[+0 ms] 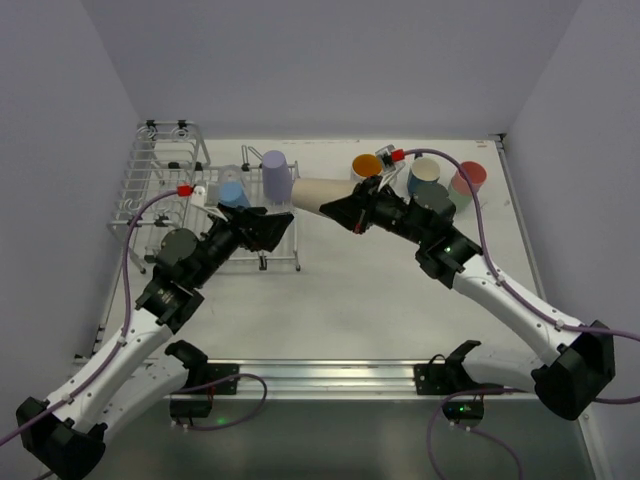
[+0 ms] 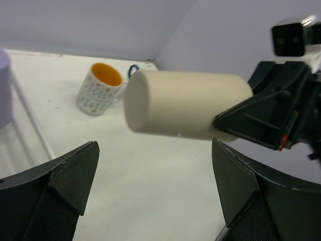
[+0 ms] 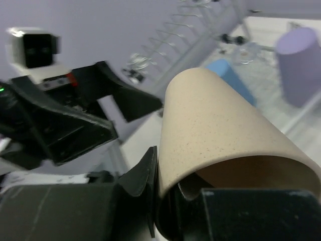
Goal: Unload the cups from the dish rack
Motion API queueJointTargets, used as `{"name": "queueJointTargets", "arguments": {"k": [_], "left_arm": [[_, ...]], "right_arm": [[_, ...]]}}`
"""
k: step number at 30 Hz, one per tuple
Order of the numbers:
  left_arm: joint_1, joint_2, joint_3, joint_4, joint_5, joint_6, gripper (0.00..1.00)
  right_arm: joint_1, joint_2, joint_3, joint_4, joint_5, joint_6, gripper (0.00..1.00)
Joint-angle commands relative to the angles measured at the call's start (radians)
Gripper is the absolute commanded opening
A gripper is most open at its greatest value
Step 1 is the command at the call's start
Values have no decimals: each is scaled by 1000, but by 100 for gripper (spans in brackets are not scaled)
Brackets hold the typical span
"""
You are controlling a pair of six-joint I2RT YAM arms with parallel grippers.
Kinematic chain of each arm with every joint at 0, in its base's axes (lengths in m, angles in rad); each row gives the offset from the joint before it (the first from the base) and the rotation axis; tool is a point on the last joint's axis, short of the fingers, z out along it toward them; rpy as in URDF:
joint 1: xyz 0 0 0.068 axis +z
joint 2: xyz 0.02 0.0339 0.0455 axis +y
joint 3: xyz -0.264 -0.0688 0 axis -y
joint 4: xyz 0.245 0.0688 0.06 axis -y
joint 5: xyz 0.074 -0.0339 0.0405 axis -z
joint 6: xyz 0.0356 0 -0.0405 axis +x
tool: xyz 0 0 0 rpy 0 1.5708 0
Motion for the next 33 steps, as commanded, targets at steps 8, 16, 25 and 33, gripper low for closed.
{"name": "queueJointTargets", "arguments": {"k": [8, 16, 25, 33], "left_arm": [[-1, -85, 18, -454, -281, 229, 100], [-1, -73, 11, -514, -331, 262, 100], [-1, 1, 69, -517, -391, 282, 100], [-1, 87, 123, -453, -463, 278, 100]], "right_arm": [[-57, 218, 355, -832, 502, -503, 0], [-107, 460, 536, -1069, 559, -601, 0], [-175, 627, 688, -1205, 545, -716, 1], [-175, 773, 773, -1254, 490, -764, 5]]}}
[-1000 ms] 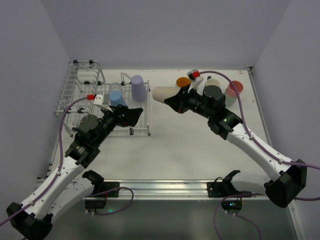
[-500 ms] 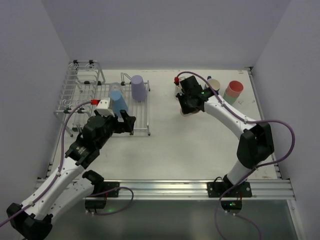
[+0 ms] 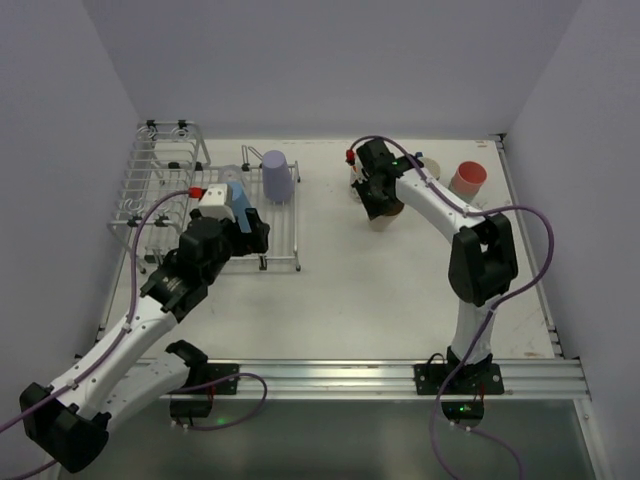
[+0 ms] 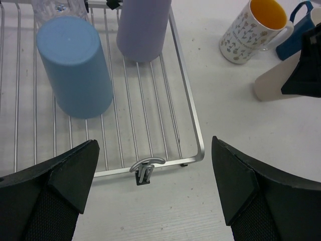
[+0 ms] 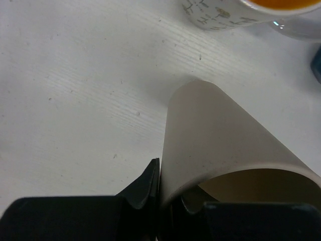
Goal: Unload the cups from the dish rack
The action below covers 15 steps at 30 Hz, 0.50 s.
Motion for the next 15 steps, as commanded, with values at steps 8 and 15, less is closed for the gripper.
{"name": "queueJointTargets", "arguments": {"k": [8, 15], "left_arm": [[-1, 122, 91, 92, -176, 46, 100], [0, 228, 159, 119, -293, 87, 100]], "right_arm": [[6, 87, 126, -105, -26, -99, 37], [21, 14, 120, -65, -14, -69, 70]]}}
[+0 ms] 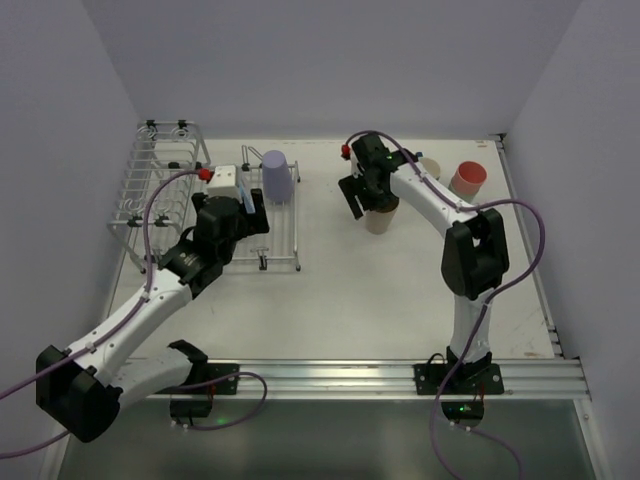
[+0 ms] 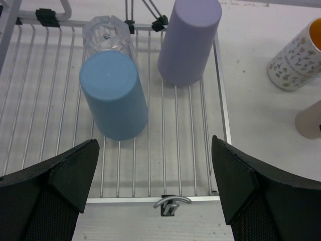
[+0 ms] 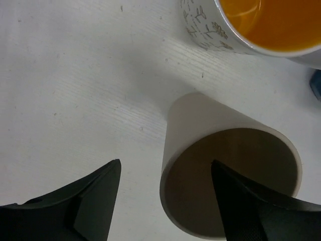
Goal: Unload the cups from the dish rack
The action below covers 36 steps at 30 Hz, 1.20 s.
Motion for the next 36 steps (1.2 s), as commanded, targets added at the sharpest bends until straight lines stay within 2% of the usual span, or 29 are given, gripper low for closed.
{"name": "queueJointTargets", "arguments": {"k": [1, 5, 9, 13, 19, 24, 28, 31, 32, 33, 35, 36], "left_arm": [[0, 45, 63, 79, -135, 43, 100], [10, 114, 85, 99, -209, 74, 100], [45, 147, 77, 146, -251, 86, 100], [117, 185, 62, 201, -212, 69, 100], [161, 271, 80, 292, -148, 78, 100], [178, 363, 125, 324, -122, 92, 100], [217, 444, 157, 352, -100, 94, 100], [229, 472, 160, 369, -70, 91, 82], [229, 470, 155, 369, -59, 88, 64], [227, 466, 151, 370, -39, 80, 56], [227, 425, 122, 382, -15, 56, 41], [227, 403, 112, 383, 19, 46, 39]], "right_arm": [[18, -98, 9, -26, -10, -57, 76], [33, -188, -47, 20, -4, -29, 89], [44, -297, -97, 86, 8, 29, 98], [50, -442, -163, 158, 8, 72, 99], [67, -618, -296, 318, 10, 144, 99], [84, -762, -422, 460, -108, 189, 99], [100, -799, -477, 517, -174, 218, 99], [110, -810, -508, 545, -193, 233, 99], [113, -813, -519, 557, -193, 245, 99], [114, -819, -529, 570, -191, 253, 99], [116, -839, -557, 596, -205, 297, 99], [120, -848, -571, 638, -222, 316, 99]]}}
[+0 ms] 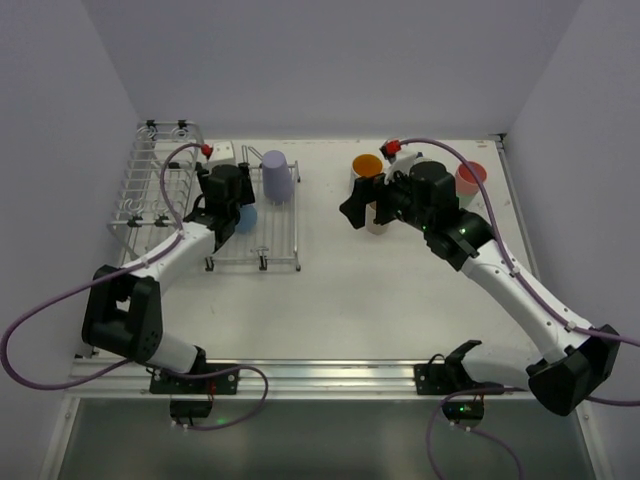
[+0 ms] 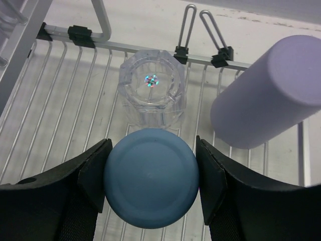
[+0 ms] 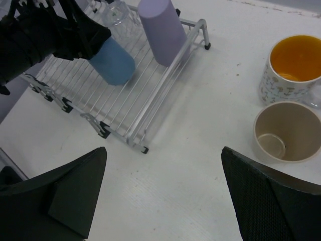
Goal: Unload the cups from the dish rack
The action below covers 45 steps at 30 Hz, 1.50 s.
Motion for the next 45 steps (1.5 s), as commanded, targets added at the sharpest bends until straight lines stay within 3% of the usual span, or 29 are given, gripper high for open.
{"name": "queueJointTargets", "arguments": {"k": [1, 5, 8, 15, 22, 29, 38, 41, 42, 43, 45], "left_arm": [[5, -112, -15, 77, 78, -50, 38], [-3, -277, -72, 101, 213, -115, 33], [-5, -425, -124, 120, 323, -192, 29], [-5, -691, -265, 253, 636, -476, 24], [-5, -729, -380, 483, 802, -761, 21], [-6, -710, -446, 685, 830, -856, 20], [-34, -680, -470, 778, 814, -872, 21], [-89, -648, -466, 781, 811, -840, 30], [-101, -639, -468, 780, 805, -832, 37], [-109, -637, -471, 770, 801, -817, 51], [-116, -654, -467, 725, 787, -792, 66]], "right_arm": [[9, -70, -48, 161, -93, 102, 99], [20, -96, -161, 359, -258, 301, 98], [34, -87, -233, 615, -347, 444, 98], [63, -61, -307, 827, -359, 578, 98], [64, -43, -327, 899, -399, 639, 97], [78, -15, -318, 964, -444, 697, 91], [103, 23, -332, 1050, -462, 750, 86], [106, 51, -312, 1120, -485, 786, 58], [106, 62, -307, 1133, -493, 794, 37], [106, 63, -287, 1134, -488, 788, 23], [104, 50, -267, 1075, -450, 758, 0]]}}
